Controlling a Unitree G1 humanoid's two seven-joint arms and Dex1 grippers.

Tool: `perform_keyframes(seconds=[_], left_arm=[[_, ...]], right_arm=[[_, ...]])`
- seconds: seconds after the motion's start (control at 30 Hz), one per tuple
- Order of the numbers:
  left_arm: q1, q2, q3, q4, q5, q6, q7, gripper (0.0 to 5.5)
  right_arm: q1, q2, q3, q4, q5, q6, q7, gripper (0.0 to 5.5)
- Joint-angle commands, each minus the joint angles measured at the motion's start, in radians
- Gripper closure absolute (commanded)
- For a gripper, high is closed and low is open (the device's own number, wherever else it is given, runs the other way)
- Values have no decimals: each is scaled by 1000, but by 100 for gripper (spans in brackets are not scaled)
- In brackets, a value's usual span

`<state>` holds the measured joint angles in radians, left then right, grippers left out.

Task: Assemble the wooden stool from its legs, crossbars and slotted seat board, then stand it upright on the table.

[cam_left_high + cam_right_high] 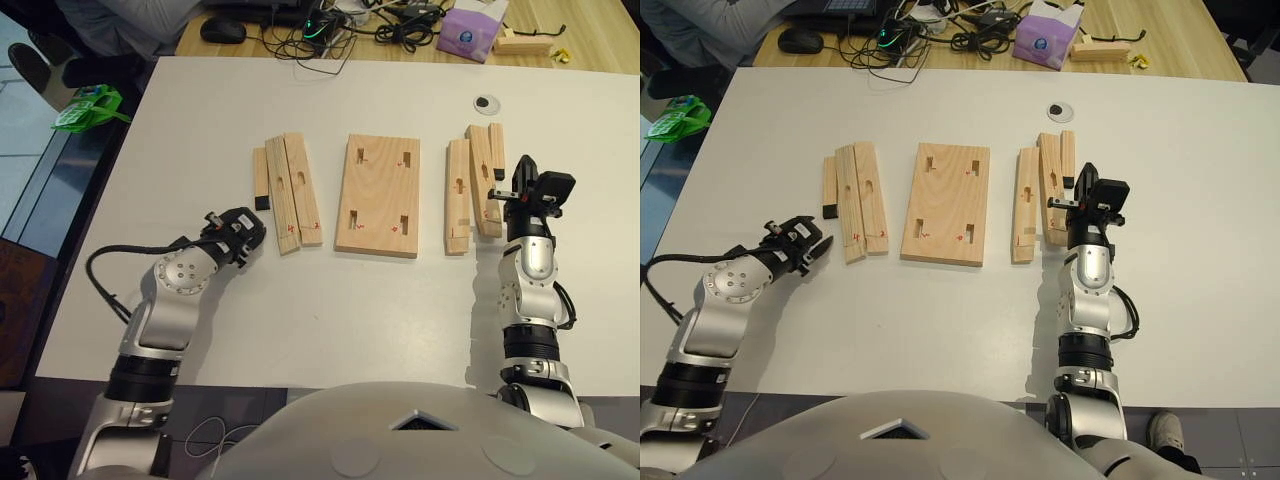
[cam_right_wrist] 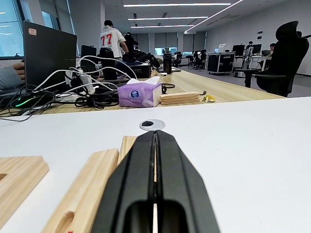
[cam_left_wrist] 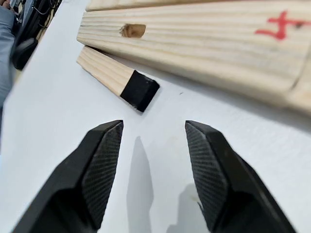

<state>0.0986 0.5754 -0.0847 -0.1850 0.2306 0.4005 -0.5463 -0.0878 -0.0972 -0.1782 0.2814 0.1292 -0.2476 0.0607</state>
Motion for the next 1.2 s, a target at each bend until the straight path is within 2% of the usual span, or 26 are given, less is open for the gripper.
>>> perform_keyframes(seconds=[0.03, 0.23, 0.33, 0.47, 0.53, 0.7, 0.8, 1.03, 1.13, 1.2], left_arm=[[15, -47, 11, -20, -40, 110, 10, 264], [-28, -106, 99, 74, -76, 148, 129, 182], [-39, -164, 122, 71, -155, 216, 124, 135], [-31, -182, 103, 26, -239, 320, 76, 84], [-31, -195, 108, 29, -254, 337, 95, 84], [-81, -330, 214, 216, -288, 306, 276, 84], [-83, -372, 219, 254, -303, 294, 316, 84], [-115, -393, 217, 369, -314, 250, 351, 84], [-119, -399, 223, 393, -334, 247, 342, 84], [-121, -403, 227, 400, -350, 251, 333, 108]], right_arm=[[-25, -9, 2, 12, -4, 13, 5, 550], [-26, -1, 0, 7, -6, -1, -5, 550], [-26, -2, -5, 2, -6, -3, -12, 550], [-26, -2, -6, 1, -6, -4, -17, 550], [-22, 2, -5, 2, -6, -6, -20, 550], [-40, 25, 14, 26, -10, -7, -21, 550], [-52, 23, 17, 33, -9, -8, -17, 550], [-63, 18, 17, 45, -10, -12, -20, 550], [-62, 16, 56, 21, -42, -37, 0, 550], [-58, 18, 76, -1, -59, -49, 8, 550]])
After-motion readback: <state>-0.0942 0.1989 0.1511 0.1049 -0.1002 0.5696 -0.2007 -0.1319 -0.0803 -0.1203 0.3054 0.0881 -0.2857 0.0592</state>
